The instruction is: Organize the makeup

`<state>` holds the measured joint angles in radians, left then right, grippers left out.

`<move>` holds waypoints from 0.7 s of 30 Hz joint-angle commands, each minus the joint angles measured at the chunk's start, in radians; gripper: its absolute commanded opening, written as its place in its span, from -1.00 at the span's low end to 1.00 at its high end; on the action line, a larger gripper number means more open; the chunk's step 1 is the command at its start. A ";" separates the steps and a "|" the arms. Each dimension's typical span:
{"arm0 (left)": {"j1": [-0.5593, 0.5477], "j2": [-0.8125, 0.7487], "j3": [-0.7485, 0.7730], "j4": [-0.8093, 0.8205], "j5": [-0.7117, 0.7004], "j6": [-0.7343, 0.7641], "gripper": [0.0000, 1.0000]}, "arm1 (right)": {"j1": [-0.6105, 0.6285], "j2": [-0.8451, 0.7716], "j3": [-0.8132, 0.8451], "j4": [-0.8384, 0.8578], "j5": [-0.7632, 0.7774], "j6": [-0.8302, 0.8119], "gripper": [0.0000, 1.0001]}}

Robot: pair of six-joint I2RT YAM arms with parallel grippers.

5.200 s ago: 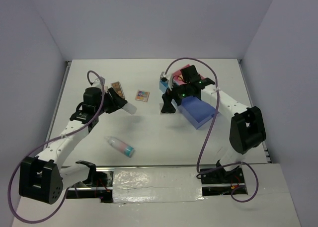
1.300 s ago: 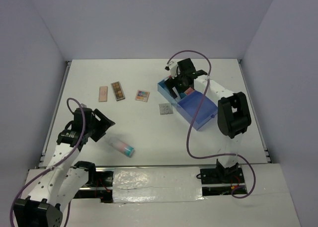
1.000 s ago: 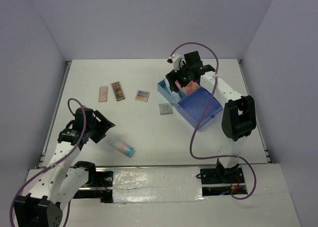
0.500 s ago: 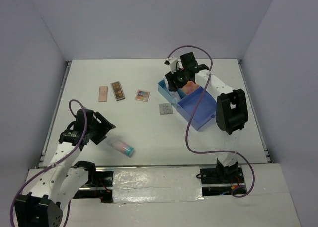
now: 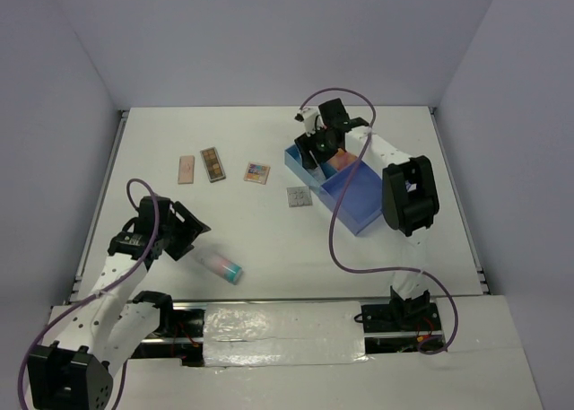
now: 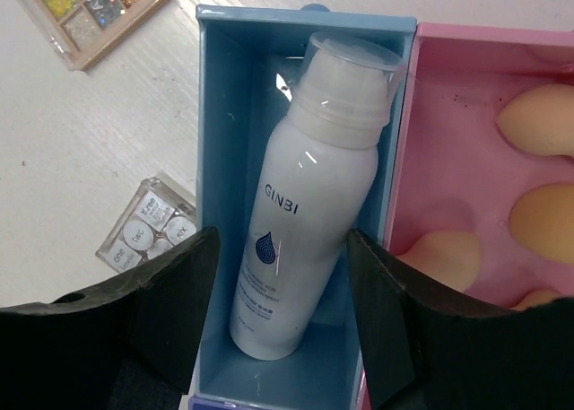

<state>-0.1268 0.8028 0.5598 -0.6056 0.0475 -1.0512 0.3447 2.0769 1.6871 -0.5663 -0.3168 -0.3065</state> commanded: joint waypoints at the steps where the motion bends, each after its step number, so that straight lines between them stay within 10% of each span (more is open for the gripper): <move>1: 0.006 -0.005 -0.001 0.020 0.009 -0.006 0.61 | 0.013 0.026 0.036 -0.004 0.053 0.018 0.34; 21: 0.004 -0.027 -0.023 0.023 0.017 -0.010 0.62 | 0.013 -0.026 -0.018 0.043 0.131 -0.057 -0.28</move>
<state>-0.1268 0.7918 0.5495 -0.6048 0.0505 -1.0519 0.3557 2.0834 1.6840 -0.5522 -0.2356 -0.3084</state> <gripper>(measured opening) 0.809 0.490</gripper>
